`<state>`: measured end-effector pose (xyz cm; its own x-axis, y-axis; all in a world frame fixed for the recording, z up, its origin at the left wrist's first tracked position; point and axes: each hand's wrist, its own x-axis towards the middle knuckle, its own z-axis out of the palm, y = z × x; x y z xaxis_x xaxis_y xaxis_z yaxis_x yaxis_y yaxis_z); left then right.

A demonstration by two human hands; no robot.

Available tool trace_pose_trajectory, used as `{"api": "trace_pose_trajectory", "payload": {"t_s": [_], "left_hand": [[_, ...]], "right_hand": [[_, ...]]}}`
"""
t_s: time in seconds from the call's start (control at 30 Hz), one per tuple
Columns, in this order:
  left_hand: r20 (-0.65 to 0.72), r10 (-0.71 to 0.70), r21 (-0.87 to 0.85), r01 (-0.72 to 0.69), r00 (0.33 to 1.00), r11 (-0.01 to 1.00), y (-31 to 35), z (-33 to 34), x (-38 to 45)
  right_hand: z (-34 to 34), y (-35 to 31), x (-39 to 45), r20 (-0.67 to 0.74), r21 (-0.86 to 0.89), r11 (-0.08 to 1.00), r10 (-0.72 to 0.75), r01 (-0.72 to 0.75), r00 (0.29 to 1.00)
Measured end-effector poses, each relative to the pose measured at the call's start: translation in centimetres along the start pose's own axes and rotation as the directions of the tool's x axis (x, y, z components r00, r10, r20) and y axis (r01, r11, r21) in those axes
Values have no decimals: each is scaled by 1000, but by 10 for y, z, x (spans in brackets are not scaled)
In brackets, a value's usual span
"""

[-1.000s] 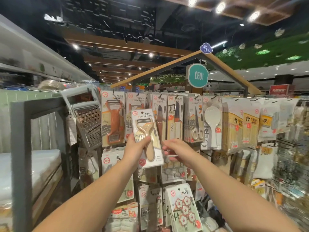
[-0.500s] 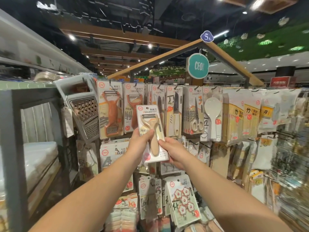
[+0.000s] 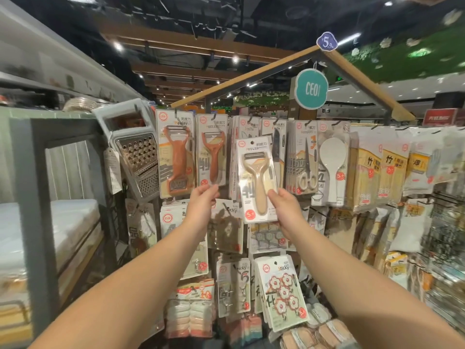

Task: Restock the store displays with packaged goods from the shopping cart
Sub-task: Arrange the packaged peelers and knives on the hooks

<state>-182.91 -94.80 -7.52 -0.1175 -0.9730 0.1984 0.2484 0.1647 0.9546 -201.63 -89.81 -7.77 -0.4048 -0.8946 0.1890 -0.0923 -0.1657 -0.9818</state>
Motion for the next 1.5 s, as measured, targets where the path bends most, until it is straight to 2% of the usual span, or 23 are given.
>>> {"api": "trace_pose_trajectory", "payload": {"t_s": [0.1,0.33,0.5,0.7,0.93,1.03,1.23,1.37,1.5], "left_hand": [[-35,-9,6,9,999,1000,3,-11,4],[-25,-9,34,10,1000,999,17,-12,4],[-15,21,57,-20,1000,998,26,-10,1],[-33,38,72,-36,999,997,35,-21,-6],[-64,37,111,-29,997,993,37,-40,-8],[-62,25,110,-18,998,994,36,-42,-10],[-50,5,123,1,999,992,33,-44,-18],[-28,-1,115,5,1000,993,26,-44,-28],[48,-51,148,43,998,988,2,-31,-48]], "right_hand": [[-7,-1,1,-6,-72,997,-12,12,1000],[-6,-3,0,-22,-93,996,-15,13,1000],[20,-38,-2,44,-44,996,-75,77,996],[55,-75,4,73,-110,985,-128,136,989],[74,-81,8,-5,-127,991,-41,40,999],[77,-85,11,-40,-122,991,-51,46,998],[82,-89,20,-22,-209,978,7,-12,1000],[79,-57,21,25,-152,984,94,-89,995],[50,-2,-10,-35,-43,985,165,-166,986]]}}
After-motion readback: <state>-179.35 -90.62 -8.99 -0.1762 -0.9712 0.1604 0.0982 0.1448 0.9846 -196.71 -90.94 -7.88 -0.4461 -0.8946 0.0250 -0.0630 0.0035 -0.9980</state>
